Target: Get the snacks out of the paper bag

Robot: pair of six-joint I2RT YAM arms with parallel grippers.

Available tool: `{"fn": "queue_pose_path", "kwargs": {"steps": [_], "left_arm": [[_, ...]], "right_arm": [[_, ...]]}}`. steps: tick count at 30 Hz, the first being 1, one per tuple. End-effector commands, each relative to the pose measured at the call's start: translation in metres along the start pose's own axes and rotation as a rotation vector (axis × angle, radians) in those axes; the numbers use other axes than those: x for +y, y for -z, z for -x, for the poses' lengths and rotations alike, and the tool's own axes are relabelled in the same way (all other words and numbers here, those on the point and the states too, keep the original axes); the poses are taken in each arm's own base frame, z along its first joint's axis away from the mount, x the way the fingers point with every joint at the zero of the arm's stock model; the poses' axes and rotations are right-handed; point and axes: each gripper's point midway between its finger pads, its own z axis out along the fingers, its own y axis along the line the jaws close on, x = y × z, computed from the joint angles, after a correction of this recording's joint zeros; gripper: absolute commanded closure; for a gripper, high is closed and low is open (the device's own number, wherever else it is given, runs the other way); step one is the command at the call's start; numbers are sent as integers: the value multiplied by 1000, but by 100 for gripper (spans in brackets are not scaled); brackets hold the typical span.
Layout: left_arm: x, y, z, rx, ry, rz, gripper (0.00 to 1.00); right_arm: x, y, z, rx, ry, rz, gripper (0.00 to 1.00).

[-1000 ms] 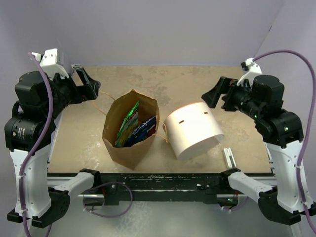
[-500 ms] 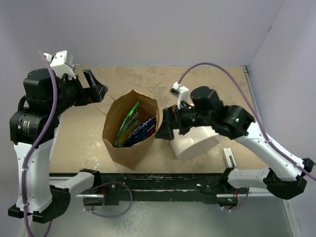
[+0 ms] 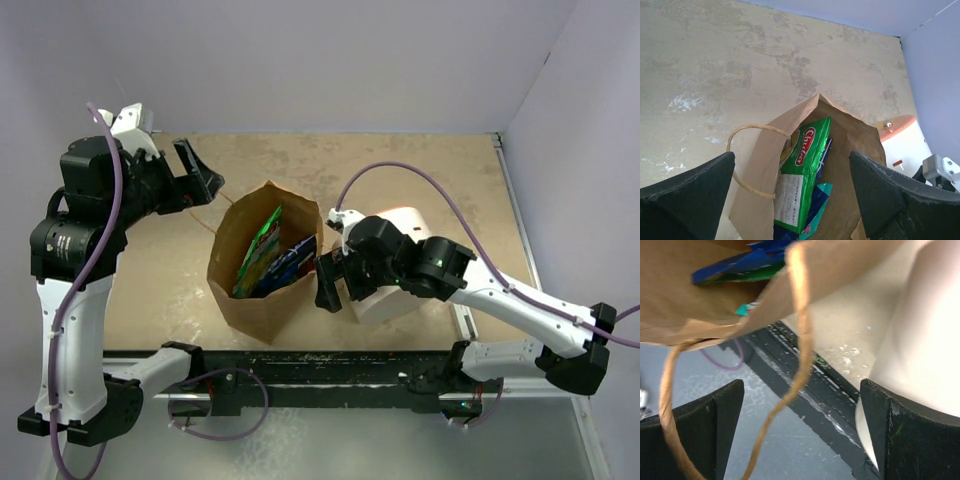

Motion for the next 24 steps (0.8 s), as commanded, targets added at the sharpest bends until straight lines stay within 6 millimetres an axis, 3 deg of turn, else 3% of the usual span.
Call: {"fn": "queue_pose_path", "kwargs": {"steps": [1, 4, 9, 14, 16, 20, 24], "left_arm": [[-10, 0, 23, -75, 23, -29, 1], [-9, -4, 24, -80, 45, -22, 1], [-13, -15, 24, -67, 75, -41, 1], [-15, -27, 21, -40, 99, -54, 1], [-15, -32, 17, -22, 109, -55, 1], [-14, -40, 14, 0, 120, -51, 1], [-12, -50, 12, 22, 136, -43, 1]], "right_arm": [[-38, 12, 11, -118, -32, -185, 0], [-64, 20, 8, -131, -46, -296, 1], [-82, 17, 7, -135, -45, -336, 1], [-122, 25, 4, -134, -109, -455, 0], [-128, 25, 3, -136, -108, -454, 1], [-118, 8, -8, -76, -82, -358, 0], [-161, 24, -16, -59, -104, -586, 0]]}}
